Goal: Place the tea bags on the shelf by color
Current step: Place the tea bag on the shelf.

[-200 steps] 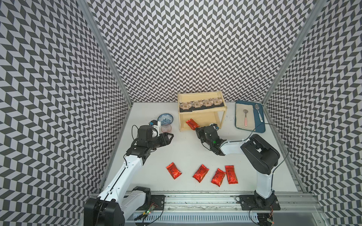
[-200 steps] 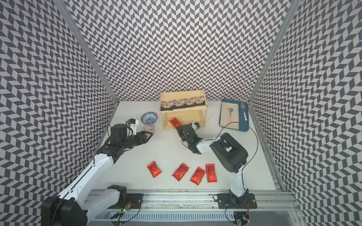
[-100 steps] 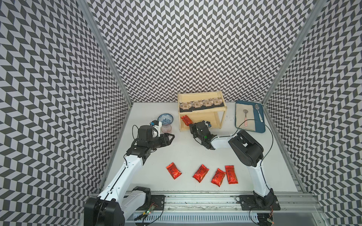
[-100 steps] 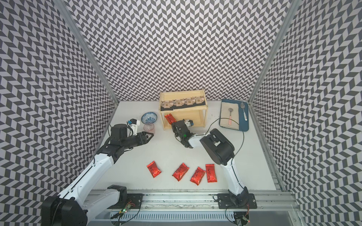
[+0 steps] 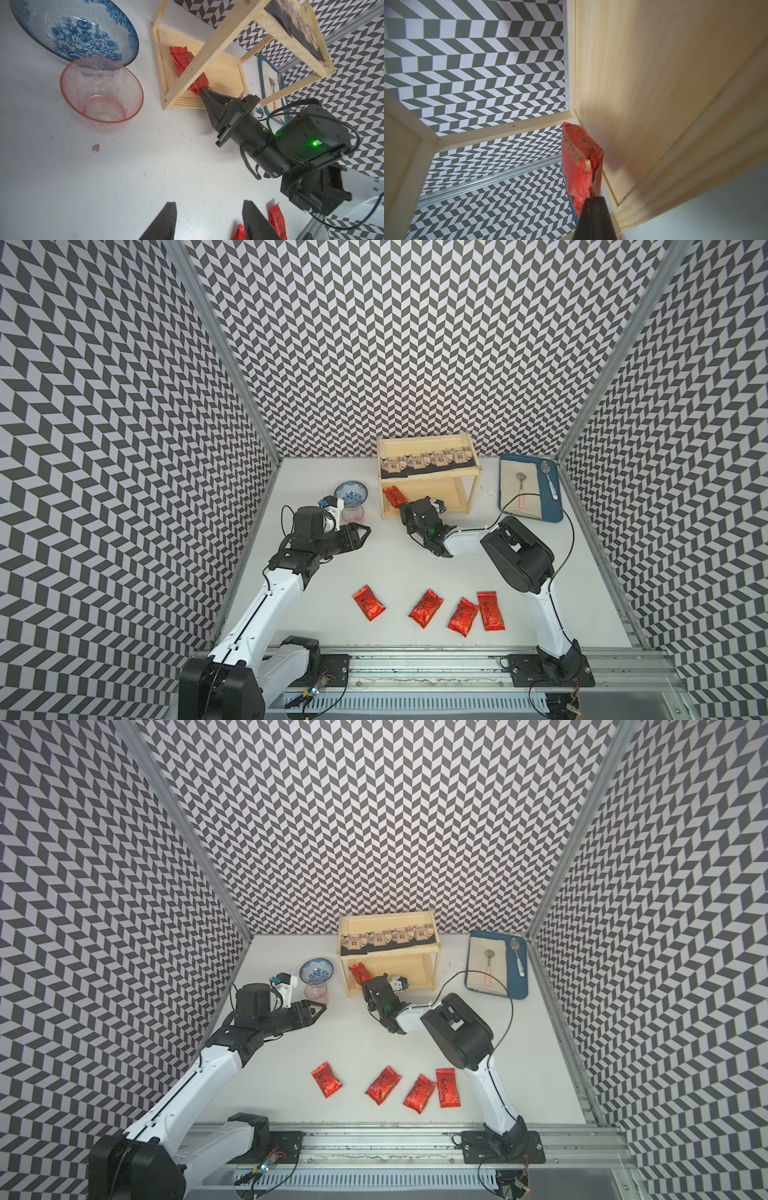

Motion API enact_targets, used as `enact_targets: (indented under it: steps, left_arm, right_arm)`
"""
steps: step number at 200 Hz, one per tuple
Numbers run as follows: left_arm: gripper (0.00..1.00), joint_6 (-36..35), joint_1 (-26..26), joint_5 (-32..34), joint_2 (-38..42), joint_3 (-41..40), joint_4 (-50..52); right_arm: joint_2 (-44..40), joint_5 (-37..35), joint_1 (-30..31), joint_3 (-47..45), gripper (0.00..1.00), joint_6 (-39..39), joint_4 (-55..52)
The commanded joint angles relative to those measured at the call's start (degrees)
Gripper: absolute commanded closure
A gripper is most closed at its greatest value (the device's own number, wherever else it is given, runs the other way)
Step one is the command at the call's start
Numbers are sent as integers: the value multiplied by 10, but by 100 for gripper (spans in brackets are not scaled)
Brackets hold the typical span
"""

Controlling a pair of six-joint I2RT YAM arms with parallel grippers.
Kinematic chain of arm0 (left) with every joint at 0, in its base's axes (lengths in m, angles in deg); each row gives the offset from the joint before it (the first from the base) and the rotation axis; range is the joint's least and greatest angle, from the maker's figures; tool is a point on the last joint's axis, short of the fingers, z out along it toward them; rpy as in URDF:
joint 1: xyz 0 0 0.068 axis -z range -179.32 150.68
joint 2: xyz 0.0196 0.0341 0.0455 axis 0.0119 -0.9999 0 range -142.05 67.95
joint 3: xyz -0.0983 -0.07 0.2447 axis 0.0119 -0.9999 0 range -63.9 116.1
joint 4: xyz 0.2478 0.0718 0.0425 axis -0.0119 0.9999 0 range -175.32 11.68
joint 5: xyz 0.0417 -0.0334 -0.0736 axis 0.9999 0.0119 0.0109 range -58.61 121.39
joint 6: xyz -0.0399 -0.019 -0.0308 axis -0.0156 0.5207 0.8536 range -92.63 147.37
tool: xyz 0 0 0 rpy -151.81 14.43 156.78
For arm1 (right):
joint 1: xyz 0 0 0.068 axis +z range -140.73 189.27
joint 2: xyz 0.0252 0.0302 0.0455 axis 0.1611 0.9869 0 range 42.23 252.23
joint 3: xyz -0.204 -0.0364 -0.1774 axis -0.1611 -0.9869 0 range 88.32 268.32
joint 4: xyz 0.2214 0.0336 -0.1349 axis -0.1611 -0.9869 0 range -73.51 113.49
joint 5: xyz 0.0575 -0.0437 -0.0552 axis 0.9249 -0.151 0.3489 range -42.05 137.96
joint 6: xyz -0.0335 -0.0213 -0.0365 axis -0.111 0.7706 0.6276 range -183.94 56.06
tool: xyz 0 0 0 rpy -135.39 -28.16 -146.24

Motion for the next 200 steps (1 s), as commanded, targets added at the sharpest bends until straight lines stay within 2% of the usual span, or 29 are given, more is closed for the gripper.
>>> enact_targets:
  steps: [1, 61, 146, 183, 200]
  left_arm:
    - [44, -10, -2, -9, -5, 7, 1]
    - [45, -10, -3, -13, -6, 8, 0]
    - [45, -10, -2, -15, -5, 6, -1]
    - [45, -10, -3, -15, -6, 7, -1]
    - [45, -10, -4, -17, -7, 8, -1]
  right_arm:
    - [19, -14, 4, 17, 95, -2, 7]
    - [34, 3, 8, 25, 78, 5, 33]
    - [38, 21, 19, 45, 78, 35, 50]
    - [7, 32, 19, -1, 76, 55, 81]
    - [-10, 38, 19, -25, 73, 59, 90]
